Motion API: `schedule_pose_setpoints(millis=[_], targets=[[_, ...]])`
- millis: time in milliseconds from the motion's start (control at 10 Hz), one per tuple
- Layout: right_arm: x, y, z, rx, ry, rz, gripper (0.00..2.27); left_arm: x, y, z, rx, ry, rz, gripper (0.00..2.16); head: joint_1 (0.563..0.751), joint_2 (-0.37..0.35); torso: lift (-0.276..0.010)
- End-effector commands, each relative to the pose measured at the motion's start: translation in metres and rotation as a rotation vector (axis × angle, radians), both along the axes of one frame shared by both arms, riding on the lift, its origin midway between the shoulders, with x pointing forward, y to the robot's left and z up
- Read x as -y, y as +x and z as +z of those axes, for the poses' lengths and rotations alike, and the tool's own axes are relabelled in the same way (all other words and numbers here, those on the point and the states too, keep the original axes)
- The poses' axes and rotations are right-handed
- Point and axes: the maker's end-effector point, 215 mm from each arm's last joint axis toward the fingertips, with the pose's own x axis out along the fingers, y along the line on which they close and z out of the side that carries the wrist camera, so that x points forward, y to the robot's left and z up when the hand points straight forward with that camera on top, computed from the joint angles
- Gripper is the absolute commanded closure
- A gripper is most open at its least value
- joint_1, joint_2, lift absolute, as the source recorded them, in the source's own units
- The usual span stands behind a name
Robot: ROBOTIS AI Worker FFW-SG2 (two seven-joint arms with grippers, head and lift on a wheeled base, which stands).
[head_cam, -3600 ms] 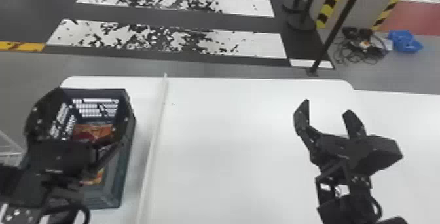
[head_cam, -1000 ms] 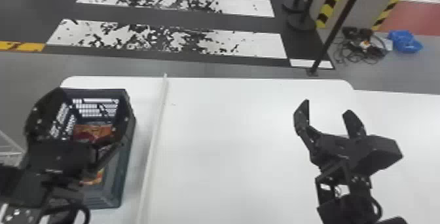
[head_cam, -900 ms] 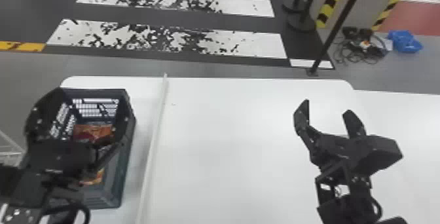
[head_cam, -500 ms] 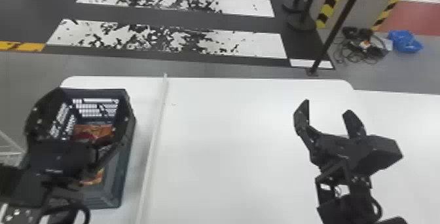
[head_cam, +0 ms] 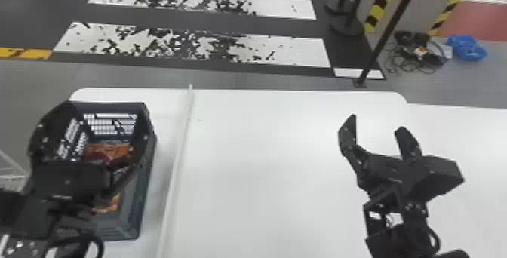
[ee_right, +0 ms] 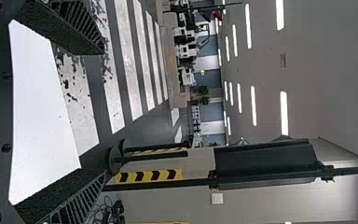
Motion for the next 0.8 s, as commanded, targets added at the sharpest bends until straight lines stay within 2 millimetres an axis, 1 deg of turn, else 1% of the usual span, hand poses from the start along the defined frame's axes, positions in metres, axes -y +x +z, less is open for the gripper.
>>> schedule_pose_setpoints(millis=[0,700], targets=[[0.0000,0.0000,0.0000,0.000,0.000,0.000,0.00,0.0000,0.0000,0.0000,0.000,0.000,0.000,0.00,0.695,-0.096,-0.029],[0.0000,0.0000,0.0000,0.000,0.000,0.000,0.00,0.0000,0.0000,0.0000,0.000,0.000,0.000,0.00,0.695,-0.096,-0.029]])
